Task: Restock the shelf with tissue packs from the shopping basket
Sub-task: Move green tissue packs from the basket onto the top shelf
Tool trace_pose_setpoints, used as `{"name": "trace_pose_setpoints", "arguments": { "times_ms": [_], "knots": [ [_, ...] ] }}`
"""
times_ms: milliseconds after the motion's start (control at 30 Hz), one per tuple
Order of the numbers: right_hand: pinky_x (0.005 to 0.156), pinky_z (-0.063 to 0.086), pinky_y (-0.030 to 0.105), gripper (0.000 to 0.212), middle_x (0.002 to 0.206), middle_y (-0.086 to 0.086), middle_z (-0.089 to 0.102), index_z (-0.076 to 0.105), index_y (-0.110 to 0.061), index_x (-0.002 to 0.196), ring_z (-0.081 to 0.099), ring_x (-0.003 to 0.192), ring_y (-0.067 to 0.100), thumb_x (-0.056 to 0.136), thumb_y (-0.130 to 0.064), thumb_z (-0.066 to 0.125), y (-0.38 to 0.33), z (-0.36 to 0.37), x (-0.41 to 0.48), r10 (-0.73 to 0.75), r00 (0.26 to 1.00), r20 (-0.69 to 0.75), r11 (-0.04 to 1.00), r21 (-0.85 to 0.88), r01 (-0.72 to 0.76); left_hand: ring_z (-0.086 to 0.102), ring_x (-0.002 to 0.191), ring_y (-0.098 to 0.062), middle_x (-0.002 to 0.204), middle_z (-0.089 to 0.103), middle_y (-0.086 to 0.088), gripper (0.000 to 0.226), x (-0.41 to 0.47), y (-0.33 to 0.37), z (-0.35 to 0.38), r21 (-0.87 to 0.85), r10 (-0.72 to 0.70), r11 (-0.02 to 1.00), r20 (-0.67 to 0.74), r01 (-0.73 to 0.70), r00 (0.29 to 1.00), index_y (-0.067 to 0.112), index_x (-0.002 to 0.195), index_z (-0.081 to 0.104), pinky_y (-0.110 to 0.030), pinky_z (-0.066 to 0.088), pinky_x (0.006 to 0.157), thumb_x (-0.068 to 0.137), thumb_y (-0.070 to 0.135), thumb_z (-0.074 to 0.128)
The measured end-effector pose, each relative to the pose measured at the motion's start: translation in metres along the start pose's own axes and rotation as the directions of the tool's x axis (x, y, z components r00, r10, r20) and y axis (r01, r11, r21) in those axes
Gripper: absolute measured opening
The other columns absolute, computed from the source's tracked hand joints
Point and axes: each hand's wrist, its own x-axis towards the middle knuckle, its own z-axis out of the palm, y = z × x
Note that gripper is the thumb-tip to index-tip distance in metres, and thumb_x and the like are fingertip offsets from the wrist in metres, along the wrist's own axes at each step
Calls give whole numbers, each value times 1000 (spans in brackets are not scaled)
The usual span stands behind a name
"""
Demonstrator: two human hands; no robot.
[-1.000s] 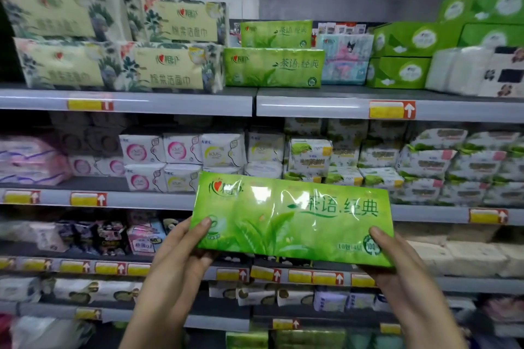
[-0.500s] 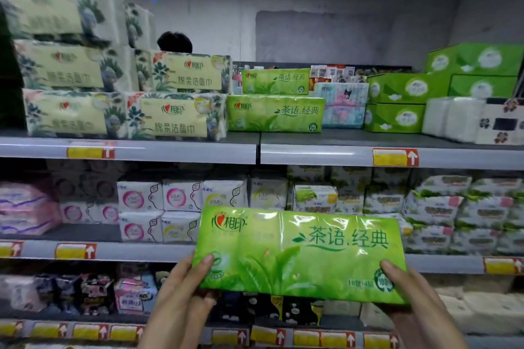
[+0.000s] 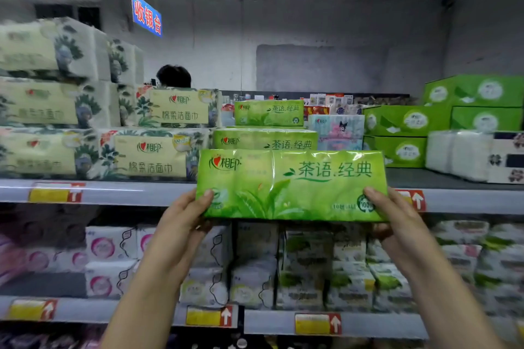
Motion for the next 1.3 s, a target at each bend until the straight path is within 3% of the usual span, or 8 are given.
{"name": "trace_pose_setpoints", "arguments": {
  "times_ms": [133,233,367,633,767,933,1167,1300],
  "knots": [
    [107,39,51,117,132,-1,59,46,-19,138,53,124,21,37,-59,88,-17,4,57,-80,995,61,995,-60,84,64,100,-17,109,68,-9,30,49,10,19,83,17,996,-23,-15,1000,3,118,58,-25,55,86,92,18,55],
    [104,43,49,123,140,4,51,42,-13,141,52,125,20,38,-59,89,-21,4,94,-102,989,109,992,-61,110,67,89,-11,100,71,-4,21,81,15,28,157,51,986,-4,-49,999,7,112,59,-22,57,77,96,16,50],
    [96,51,40,131,146,4,43,37,-8,143,57,119,15,35,-60,90,-24,5,129,-95,979,180,989,-92,112,59,104,-10,112,65,3,25,115,21,38,288,87,954,-18,-79,996,15,120,55,-23,45,80,97,24,51],
    [83,52,30,45,118,6,63,56,-9,121,61,103,17,81,-23,69,-22,13,180,27,977,210,981,-195,15,62,91,-11,106,66,-2,14,167,16,47,443,137,889,-21,-113,990,13,109,57,-28,53,79,99,18,48],
    [76,56,33,66,114,11,65,48,-8,134,62,98,23,73,-5,71,-20,25,208,198,960,198,976,-131,-174,59,109,-29,121,63,-9,24,184,8,35,592,166,800,-64,-96,984,15,117,58,-52,45,101,99,27,48],
    [62,53,30,12,78,5,67,59,-10,92,58,77,18,89,2,57,0,44,221,311,936,163,948,-126,-292,54,118,-30,127,59,-12,33,188,-1,34,707,246,700,-111,-97,963,8,129,53,-42,41,103,101,22,43],
    [59,54,27,20,83,3,69,59,-10,104,65,77,16,90,3,55,9,48,218,239,951,198,967,-141,-214,48,118,-31,129,52,-17,31,186,-4,37,814,297,580,-171,-35,939,3,129,46,-28,32,86,100,10,41],
    [86,51,36,33,108,2,66,54,-16,121,61,97,19,90,-7,60,15,49,212,150,971,188,934,-350,-76,54,107,-35,119,57,-23,28,186,-7,35,909,340,416,-158,2,927,-1,123,48,-30,37,78,95,0,42]
  ]
}}
